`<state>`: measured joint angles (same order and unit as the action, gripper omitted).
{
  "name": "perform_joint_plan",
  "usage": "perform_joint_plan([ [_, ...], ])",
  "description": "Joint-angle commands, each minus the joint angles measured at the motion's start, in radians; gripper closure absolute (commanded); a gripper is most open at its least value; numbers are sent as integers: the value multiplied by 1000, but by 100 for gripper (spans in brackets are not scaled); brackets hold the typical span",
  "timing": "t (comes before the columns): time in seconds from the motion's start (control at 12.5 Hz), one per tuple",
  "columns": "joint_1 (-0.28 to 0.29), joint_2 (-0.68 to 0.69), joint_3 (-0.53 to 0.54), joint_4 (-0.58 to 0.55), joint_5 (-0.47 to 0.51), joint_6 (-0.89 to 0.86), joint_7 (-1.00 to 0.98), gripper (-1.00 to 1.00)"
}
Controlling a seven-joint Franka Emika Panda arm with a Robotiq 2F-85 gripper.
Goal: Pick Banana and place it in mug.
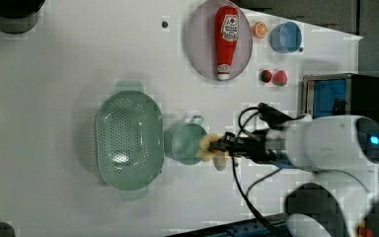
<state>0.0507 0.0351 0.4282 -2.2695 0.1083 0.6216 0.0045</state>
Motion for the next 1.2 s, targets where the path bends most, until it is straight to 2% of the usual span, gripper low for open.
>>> perform_joint_plan([
  [0.08, -16, 18, -2, -48, -8, 100, 85, 12],
  [0.48, -17, 45, -3, -79, -8, 134, 85, -100],
  [0.88, -30, 19, -38, -44, -8, 141, 85, -100],
  [1.2, -62, -73, -189, 20, -8, 79, 82, -100],
])
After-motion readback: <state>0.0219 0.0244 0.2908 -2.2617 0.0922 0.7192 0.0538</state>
